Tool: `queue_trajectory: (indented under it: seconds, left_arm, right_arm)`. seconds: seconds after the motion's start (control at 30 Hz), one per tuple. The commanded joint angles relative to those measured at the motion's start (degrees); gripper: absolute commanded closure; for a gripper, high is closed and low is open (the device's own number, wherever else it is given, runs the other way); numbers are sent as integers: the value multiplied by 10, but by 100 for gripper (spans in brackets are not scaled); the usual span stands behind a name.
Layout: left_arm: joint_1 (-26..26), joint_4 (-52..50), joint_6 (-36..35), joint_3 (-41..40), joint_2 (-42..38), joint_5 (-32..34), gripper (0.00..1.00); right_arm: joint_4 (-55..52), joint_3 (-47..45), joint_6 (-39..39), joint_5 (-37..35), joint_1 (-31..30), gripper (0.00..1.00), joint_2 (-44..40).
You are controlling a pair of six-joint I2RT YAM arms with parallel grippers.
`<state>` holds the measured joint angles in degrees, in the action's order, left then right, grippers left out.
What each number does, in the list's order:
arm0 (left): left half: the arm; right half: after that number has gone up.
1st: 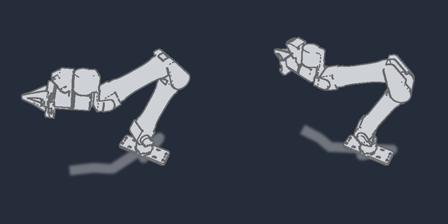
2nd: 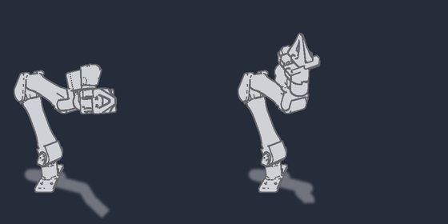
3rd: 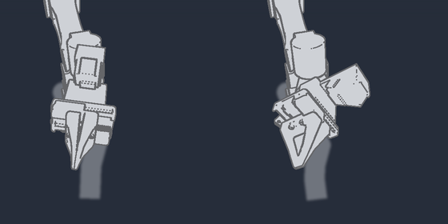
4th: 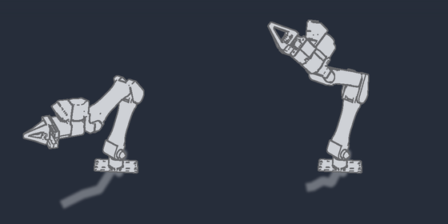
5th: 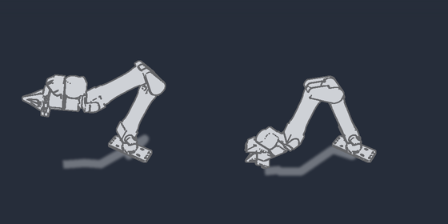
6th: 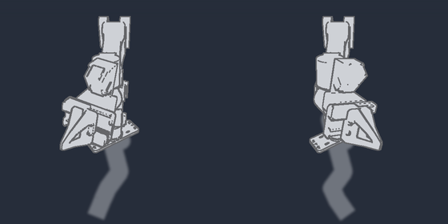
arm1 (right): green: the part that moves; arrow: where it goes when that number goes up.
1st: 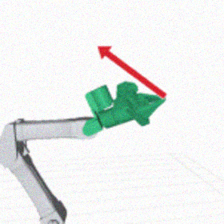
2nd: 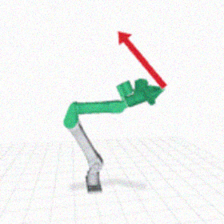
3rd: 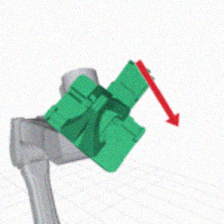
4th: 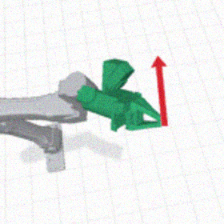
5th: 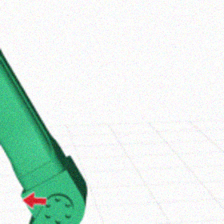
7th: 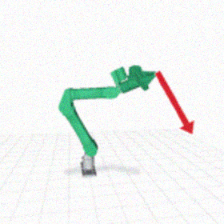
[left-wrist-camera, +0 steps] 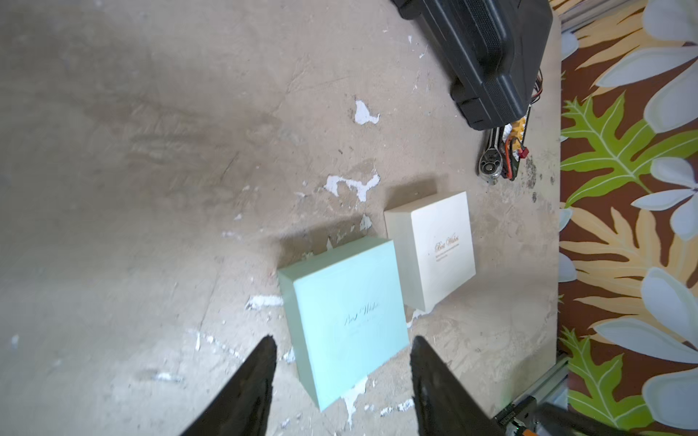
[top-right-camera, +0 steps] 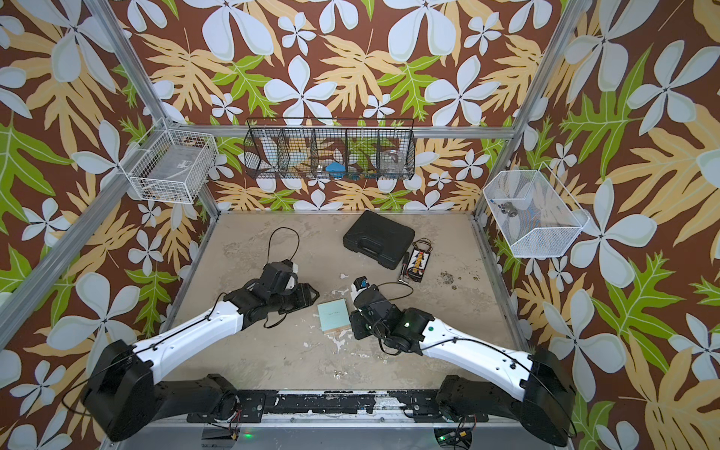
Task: Take out the earrings from the drawer-style jewelry box
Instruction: Close the drawer of the jewelry box, then reset both arms
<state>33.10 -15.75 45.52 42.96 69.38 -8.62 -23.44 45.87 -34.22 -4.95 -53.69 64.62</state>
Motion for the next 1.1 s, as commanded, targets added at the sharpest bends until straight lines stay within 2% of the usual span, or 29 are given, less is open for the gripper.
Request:
queue_trajectory:
  seconds: [0.0, 0.2, 0.3, 0.4, 0.47, 0.53, 0.57, 0.6, 0.8, 0.87, 0.9, 0.97, 1.03, 1.07]
  left_arm:
    - [1, -27, 29, -35, -62, -36, 40]
    - [3, -76, 47, -105, -167, -137, 38]
    - [4, -110, 52, -123, -219, -164, 37]
    - [4, -134, 39, -123, -251, -187, 34]
    - [4, -134, 33, -122, -265, -198, 32]
    - [4, -129, 37, -119, -282, -184, 26]
    - [4, -123, 44, -118, -291, -172, 1]
    - [4, -116, 51, -118, -297, -161, 0]
    - [4, -76, 53, -96, -302, -58, 0]
    - [4, -77, 38, -74, -294, 9, 0]
    - [4, -85, 28, -60, -286, 50, 0]
    - [4, -124, 17, -19, -250, 182, 0]
    - [4, -147, 23, 4, -207, 334, 0]
    - [3, -141, 11, 8, -186, 400, 0]
  right_arm:
    - [-59, -9, 8, -38, 3, 63, -48]
    - [-108, -36, -3, -50, 12, 51, -133]
    - [-124, -45, -16, -40, 12, 44, -156]
    - [-134, -53, -34, -22, 12, 35, -167]
    - [-136, -58, -45, -14, 12, 25, -175]
    - [-138, -60, -52, -15, 12, 15, -183]
    - [-139, -59, -55, -20, 12, 10, -186]
    - [-140, -58, -54, -24, 12, 1, -188]
    - [-112, -29, -8, -74, 12, 0, -192]
    - [-107, -13, 1, -147, 12, 0, -190]
    - [-114, -4, -9, -206, 12, 0, -185]
    - [-113, 13, -7, -322, 25, 0, -165]
    - [-72, 16, 32, -360, 80, 0, -150]
    - [-43, 13, 56, -348, 128, 0, -143]
